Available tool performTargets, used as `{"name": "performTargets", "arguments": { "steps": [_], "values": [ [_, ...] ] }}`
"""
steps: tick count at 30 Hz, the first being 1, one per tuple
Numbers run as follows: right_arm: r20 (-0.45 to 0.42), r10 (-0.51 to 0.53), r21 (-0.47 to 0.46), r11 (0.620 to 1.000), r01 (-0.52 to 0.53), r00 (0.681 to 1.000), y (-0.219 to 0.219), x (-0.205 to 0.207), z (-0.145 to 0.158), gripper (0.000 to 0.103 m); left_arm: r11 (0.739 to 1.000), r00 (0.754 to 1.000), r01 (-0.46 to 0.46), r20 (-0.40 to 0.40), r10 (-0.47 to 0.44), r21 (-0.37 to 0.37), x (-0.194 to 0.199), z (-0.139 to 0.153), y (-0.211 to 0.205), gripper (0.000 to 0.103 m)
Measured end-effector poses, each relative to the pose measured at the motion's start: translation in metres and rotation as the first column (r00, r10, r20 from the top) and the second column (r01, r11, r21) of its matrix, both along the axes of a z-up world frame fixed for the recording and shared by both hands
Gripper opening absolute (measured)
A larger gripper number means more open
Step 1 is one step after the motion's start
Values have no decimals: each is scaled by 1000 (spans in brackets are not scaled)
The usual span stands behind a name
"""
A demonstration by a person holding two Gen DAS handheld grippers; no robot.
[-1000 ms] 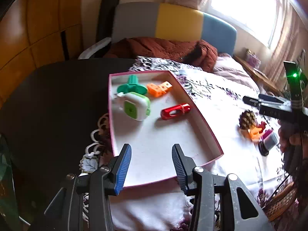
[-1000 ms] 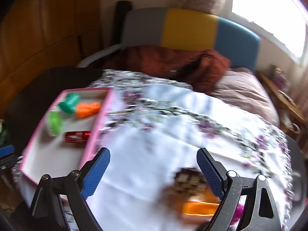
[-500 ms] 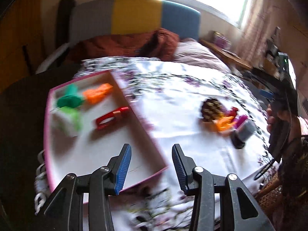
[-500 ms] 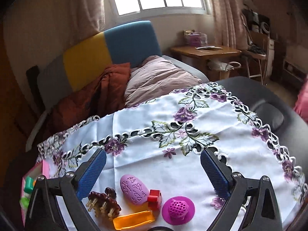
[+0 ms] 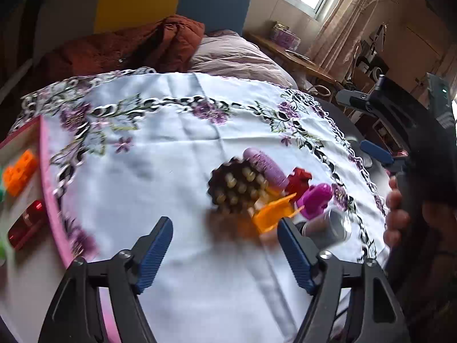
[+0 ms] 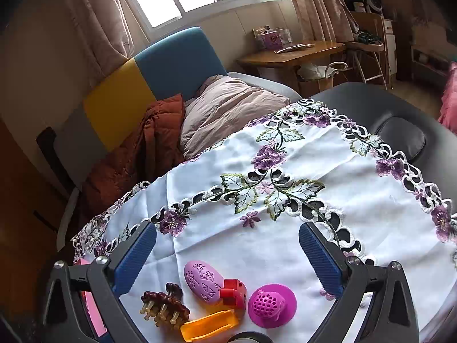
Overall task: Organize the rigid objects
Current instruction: 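Move both tools back over the toys and grasp the brown spiky piece with the left tool, then lift the brown spiky piece with the left tool while the right tool grasps the pink egg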
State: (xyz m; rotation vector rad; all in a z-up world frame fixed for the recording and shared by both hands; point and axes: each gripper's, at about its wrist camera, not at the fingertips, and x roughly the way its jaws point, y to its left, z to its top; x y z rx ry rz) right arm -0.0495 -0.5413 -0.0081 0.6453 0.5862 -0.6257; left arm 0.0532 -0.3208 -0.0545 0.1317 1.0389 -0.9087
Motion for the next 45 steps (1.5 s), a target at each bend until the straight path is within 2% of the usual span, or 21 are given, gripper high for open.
{"name": "performTargets", "arguments": {
  "steps": [5,9,10,11,12,17,21,28,31,36,40,45],
  "values": [
    [5,7,13,1000,-7,1000,-1,2,-1,101,1000,1000,3,10,-3,8,16,-6,-34,85],
    [11,6,18,1000,-6,1000,-3,2,-2,101,999,999,-9,-45,10,37,30,-25,-54,85],
    [10,3,19,1000,-4,1000,-3,2,-2,101,999,998,-14,-66,17,53,34,-33,-58,81],
    [6,-2,22,1000,1,1000,-5,2,-3,101,998,996,-10,-84,15,58,37,-39,-60,63],
    [6,-6,27,1000,6,1000,-6,1,-4,101,999,993,-2,-121,7,38,39,-44,-60,63],
    [24,-40,39,998,39,999,-15,-3,-4,101,1000,993,-22,-116,21,0,33,-38,-42,63],
    [36,-70,100,993,66,997,-25,-9,-10,101,999,997,-36,-71,35,-5,21,-24,-15,63],
    [83,-110,219,972,90,990,-41,-20,-22,101,1000,999,13,39,-13,-6,-29,-5,35,63],
    [95,-118,259,962,90,988,-45,-23,-27,101,1000,998,27,49,-27,-4,-47,-5,52,63],
    [31,-67,280,958,55,997,-41,-9,-37,100,1000,999,11,31,-10,-24,-60,-2,74,63],
    [-65,-24,247,968,39,998,-34,2,-45,89,999,999,-2,44,3,-39,-67,5,87,63],
    [-129,47,245,969,-14,991,-26,15,-54,80,998,998,-17,61,21,-63,-70,14,100,63]
  ]
}}
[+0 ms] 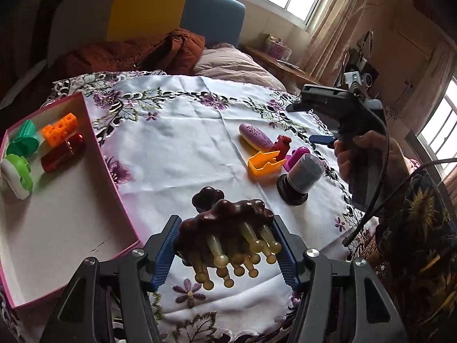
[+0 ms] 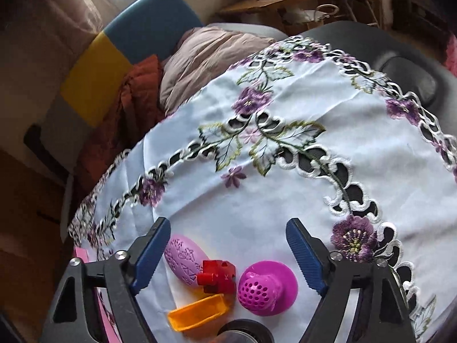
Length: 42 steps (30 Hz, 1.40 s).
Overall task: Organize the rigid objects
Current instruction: 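Lift the brown spiky piece with the left tool while the right tool grasps the pink egg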
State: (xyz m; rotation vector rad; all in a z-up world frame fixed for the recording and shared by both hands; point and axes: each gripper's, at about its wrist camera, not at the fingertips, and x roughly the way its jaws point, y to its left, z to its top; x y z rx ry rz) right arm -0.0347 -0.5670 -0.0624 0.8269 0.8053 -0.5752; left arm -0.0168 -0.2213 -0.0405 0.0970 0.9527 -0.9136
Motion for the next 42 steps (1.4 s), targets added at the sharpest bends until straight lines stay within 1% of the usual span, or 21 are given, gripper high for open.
{"name": "performTargets", "arguments": {
  "steps": [4,8,10,13,14,15,17,18,20,21,22,23,24,27,29,32,34,36,38,40,42],
  "values": [
    [-42,122,-56,991,-124,992,20,19,1,77,1000,1000,-15,12,15,-9,0,4,8,63],
    [-72,233,-113,964,-240,970,40,35,6,77,999,999,-35,23,36,-24,1,9,19,63],
    [-96,304,-107,944,-313,948,49,47,3,77,999,999,-47,26,48,-28,2,12,25,63],
    [-207,371,-157,901,-405,905,59,68,4,77,997,998,-66,19,66,-35,5,13,34,63],
    [-234,394,-147,889,-433,889,60,76,2,77,997,997,-73,14,74,-38,6,13,37,63],
    [-266,434,-123,871,-476,861,62,86,-1,77,996,997,-82,9,82,-41,8,13,40,63],
    [-348,465,-130,836,-533,814,68,99,-6,76,994,995,-96,2,96,-46,10,12,44,63],
    [-409,475,-126,816,-564,779,71,108,-12,76,994,995,-101,0,101,-49,11,13,45,63],
    [-487,494,-74,798,-598,720,73,117,-28,76,993,994,-107,-2,107,-54,10,13,47,63],
    [-523,501,-50,789,-612,689,73,120,-37,69,992,994,-110,-2,110,-57,10,14,49,63],
    [-548,502,-40,783,-620,670,74,121,-45,59,992,994,-112,-1,112,-58,11,14,50,63],
    [-521,518,-30,783,-621,678,74,120,-45,50,992,993,-114,-2,114,-59,11,15,52,63],
    [-497,525,-30,786,-618,691,74,118,-40,44,991,993,-118,-3,118,-62,11,15,54,63],
    [-498,529,-65,767,-638,687,84,115,-35,44,989,991,-132,-12,131,-65,13,15,58,63],
    [-487,532,-96,756,-647,693,94,114,-28,44,988,990,-141,-12,140,-68,14,15,61,63],
    [-409,573,-130,733,-667,710,116,111,-13,44,985,988,-157,-15,157,-68,15,14,66,63],
    [-365,614,-144,705,-694,700,135,111,-6,44,983,985,-173,-13,173,-67,17,15,71,63],
    [-323,665,-132,673,-728,673,156,110,-6,44,978,981,-195,-14,194,-69,19,16,78,63],
    [-310,703,-113,641,-759,640,173,109,-17,44,972,975,-224,-15,223,-67,22,16,88,63],
    [-324,715,-88,629,-773,619,187,111,-35,45,965,967,-254,-17,253,-63,26,15,100,63],
    [-312,709,-119,631,-766,633,189,108,-41,44,957,959,-284,-19,283,-59,29,15,110,63]
  ]
}}
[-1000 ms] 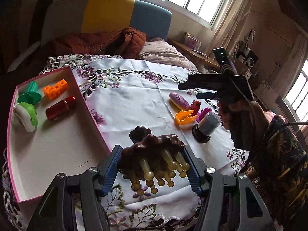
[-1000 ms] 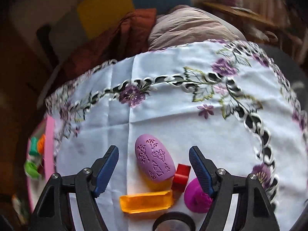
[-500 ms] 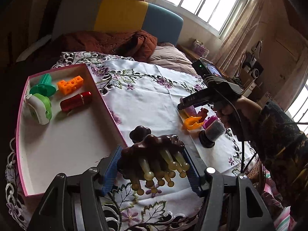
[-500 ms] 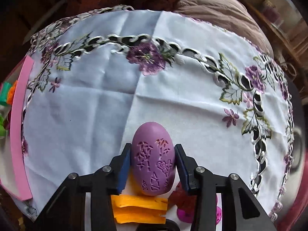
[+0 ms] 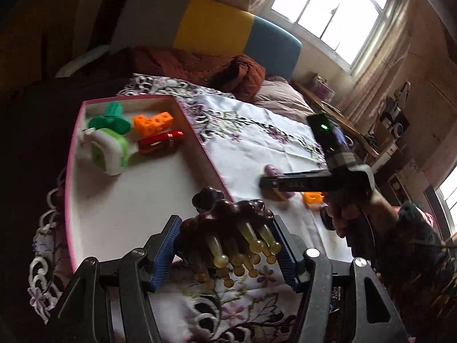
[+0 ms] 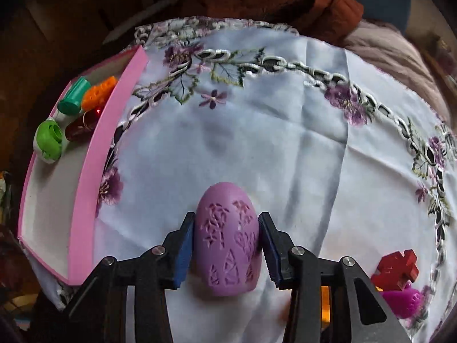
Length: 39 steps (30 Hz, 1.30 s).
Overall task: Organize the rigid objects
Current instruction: 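Lift the brown spiky piece with the left tool while the right tool grasps the pink egg, then lower the brown spiky piece into the tray and open the left tool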
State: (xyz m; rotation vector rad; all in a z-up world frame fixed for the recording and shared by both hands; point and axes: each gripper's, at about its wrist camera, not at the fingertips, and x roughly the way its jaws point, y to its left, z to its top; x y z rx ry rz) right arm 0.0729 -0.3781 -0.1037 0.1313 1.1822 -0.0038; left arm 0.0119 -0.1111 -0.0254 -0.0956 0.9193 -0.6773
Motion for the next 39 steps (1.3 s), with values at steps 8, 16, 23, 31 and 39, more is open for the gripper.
{"name": "performTargets", "arguments": {
  "steps": [8,16,23,31,39],
  "values": [
    [14,10,18,1000,-10,1000,-4,-5,-4,44,989,988,-148,-48,148,-6,23,-9,46,63],
    [8,33,-22,999,-33,999,1,-4,-3,44,989,984,-147,-108,142,-36,60,-12,36,63],
    [9,38,-39,998,-38,999,3,-3,-3,44,997,986,-76,-147,76,4,100,-25,-4,63],
    [12,46,-50,998,-46,999,4,-3,-3,44,992,985,-64,-155,80,106,134,-51,-41,63],
    [18,54,-50,997,-53,998,4,-3,-2,44,988,989,-82,-111,97,131,149,-57,-49,63]
  ]
}}
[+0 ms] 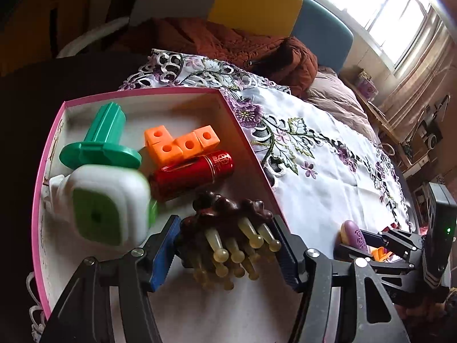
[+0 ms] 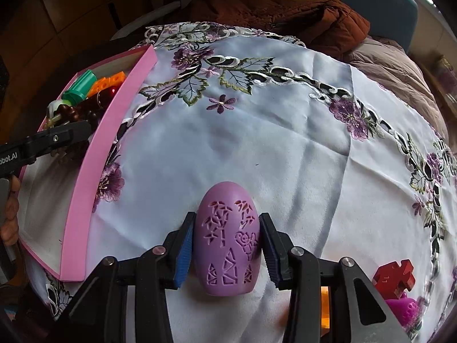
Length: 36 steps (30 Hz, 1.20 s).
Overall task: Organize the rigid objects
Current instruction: 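Lower the brown spiky piece into the tray and open the left tool, then carry the pink egg into the tray and open the right tool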
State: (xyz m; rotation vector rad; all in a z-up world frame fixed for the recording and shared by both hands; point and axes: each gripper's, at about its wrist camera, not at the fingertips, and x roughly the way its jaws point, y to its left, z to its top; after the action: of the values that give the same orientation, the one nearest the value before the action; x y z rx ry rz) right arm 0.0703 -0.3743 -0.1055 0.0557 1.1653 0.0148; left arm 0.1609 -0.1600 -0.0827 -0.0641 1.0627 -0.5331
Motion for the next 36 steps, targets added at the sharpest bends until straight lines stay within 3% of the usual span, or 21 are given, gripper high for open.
{"name": "performTargets", "arguments": {
  "steps": [4,7,9,28,36],
  "values": [
    [1,2,-3,1000,-2,1000,0,0,0,44,1000,1000,-12,8,12,-12,-4,5,3,65],
    [1,2,-4,1000,-2,1000,0,0,0,44,1000,999,-14,42,14,-6,-10,12,4,78],
    [2,3,-6,1000,-3,1000,0,1,0,44,1000,999,-12,53,12,0,-13,17,5,80],
    [17,20,-29,999,-19,1000,2,-1,1,44,993,982,-38,189,15,115,-62,36,20,80],
    [24,29,-44,999,-28,999,3,-2,1,44,993,983,-43,184,21,112,-84,39,24,80]
  ]
}}
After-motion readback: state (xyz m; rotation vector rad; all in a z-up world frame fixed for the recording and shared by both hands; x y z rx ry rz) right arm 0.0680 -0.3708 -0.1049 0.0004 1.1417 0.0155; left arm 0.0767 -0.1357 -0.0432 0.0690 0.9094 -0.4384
